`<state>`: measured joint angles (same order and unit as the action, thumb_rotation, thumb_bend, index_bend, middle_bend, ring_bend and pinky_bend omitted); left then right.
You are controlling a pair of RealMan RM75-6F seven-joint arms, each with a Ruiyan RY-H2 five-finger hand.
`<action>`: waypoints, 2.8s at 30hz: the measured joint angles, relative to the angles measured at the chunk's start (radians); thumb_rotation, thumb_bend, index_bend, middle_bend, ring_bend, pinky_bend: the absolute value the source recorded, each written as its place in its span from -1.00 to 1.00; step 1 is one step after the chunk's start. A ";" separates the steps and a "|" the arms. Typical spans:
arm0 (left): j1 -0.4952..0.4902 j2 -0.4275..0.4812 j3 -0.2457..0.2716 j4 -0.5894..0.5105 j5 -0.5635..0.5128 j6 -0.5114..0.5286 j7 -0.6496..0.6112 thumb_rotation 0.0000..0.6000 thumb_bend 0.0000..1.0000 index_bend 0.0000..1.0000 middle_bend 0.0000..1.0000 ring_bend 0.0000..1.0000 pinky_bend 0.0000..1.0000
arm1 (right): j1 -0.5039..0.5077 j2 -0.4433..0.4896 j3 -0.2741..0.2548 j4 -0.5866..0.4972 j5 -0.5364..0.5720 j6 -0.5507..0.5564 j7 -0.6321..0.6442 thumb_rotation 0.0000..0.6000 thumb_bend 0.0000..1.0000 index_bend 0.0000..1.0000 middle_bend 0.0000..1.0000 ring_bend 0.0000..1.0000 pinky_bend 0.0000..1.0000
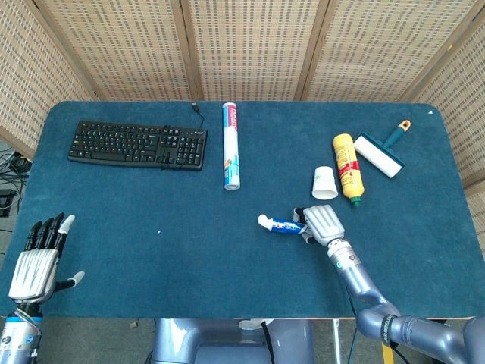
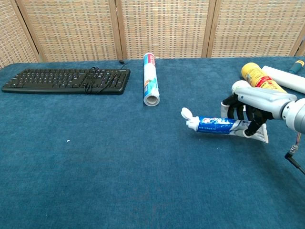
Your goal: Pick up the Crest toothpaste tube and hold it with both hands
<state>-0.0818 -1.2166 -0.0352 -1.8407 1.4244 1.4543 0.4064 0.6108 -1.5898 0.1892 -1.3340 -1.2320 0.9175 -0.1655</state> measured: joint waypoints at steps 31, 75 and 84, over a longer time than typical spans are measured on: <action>-0.394 -0.158 -0.287 0.048 -0.051 -0.252 -0.554 -0.49 -1.00 -1.00 -1.00 -1.00 -1.00 | 0.314 -0.041 0.178 -0.322 0.397 0.102 -0.613 1.00 0.24 0.34 0.38 0.19 0.39; -0.593 -0.611 -0.315 0.437 -0.186 -0.280 -0.691 -0.38 -1.00 -1.00 -1.00 -1.00 -1.00 | 0.470 -0.101 0.178 -0.343 0.487 0.203 -0.624 1.00 0.24 0.35 0.39 0.20 0.40; -0.574 -0.619 -0.311 0.464 -0.170 -0.265 -0.790 -0.38 -1.00 -1.00 -1.00 -1.00 -1.00 | 0.467 -0.072 0.207 -0.392 0.512 0.212 -0.584 1.00 0.24 0.35 0.40 0.20 0.40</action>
<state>-0.6556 -1.8353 -0.3464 -1.3767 1.2549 1.1896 -0.3835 1.0777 -1.6622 0.3962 -1.7261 -0.7198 1.1291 -0.7491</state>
